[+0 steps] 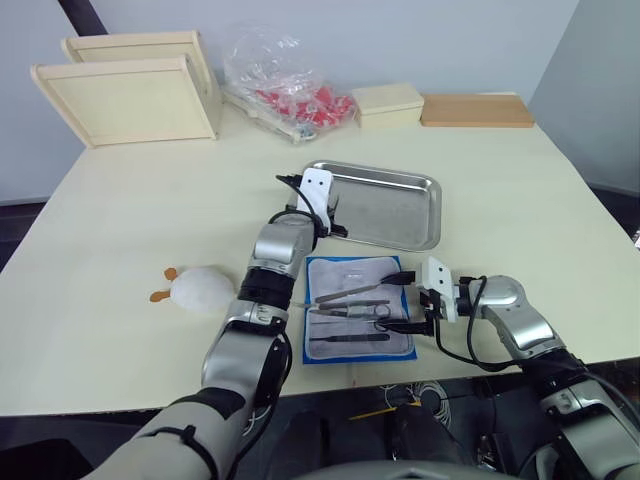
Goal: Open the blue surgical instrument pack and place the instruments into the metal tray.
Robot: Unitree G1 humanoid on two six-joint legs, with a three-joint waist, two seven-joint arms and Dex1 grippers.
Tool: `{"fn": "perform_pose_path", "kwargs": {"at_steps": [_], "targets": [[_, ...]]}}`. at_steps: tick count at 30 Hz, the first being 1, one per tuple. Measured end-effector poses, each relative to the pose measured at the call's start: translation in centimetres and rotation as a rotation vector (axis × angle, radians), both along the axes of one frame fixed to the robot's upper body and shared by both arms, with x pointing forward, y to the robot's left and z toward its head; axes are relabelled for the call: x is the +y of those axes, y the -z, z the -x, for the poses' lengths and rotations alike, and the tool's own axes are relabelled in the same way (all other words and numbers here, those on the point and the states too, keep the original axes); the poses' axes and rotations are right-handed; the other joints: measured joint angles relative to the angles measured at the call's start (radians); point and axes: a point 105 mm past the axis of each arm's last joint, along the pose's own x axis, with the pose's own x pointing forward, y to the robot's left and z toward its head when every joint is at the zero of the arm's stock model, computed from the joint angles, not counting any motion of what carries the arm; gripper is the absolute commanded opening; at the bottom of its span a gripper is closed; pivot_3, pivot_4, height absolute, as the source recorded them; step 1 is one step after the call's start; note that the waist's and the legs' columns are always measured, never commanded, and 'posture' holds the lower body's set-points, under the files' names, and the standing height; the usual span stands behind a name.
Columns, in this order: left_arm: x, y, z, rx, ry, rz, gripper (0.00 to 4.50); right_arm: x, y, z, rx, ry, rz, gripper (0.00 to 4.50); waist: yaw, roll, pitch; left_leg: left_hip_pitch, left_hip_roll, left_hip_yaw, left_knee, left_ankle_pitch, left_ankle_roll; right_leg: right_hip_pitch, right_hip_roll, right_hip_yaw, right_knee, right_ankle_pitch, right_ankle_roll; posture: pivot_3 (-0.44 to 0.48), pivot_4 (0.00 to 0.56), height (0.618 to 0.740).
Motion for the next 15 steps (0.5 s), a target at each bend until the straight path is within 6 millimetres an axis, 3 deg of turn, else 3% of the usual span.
{"fn": "perform_pose_path", "kwargs": {"at_steps": [13, 15], "targets": [[0.3, 0.1, -1.0, 0.002, -0.002, 0.026, 0.08, 0.0, 0.0, 0.0, 0.000, 0.001, 0.000, 4.50, 0.000, 0.000, 0.000, 0.000, 0.000, -0.001, -0.001, 0.001, -0.003, 0.001, 0.000, -0.001, 0.000, -0.002, 0.003, 0.000, 0.150, 0.740], [0.3, 0.1, -1.1, 0.001, -0.001, 0.034, 0.82, 0.0, 0.0, 0.0, 0.000, 0.001, 0.000, 4.50, 0.000, 0.000, 0.000, 0.000, 0.000, -0.001, -0.001, 0.001, -0.003, 0.001, 0.000, -0.001, 0.000, -0.002, 0.003, 0.000, 0.150, 0.740]]}}
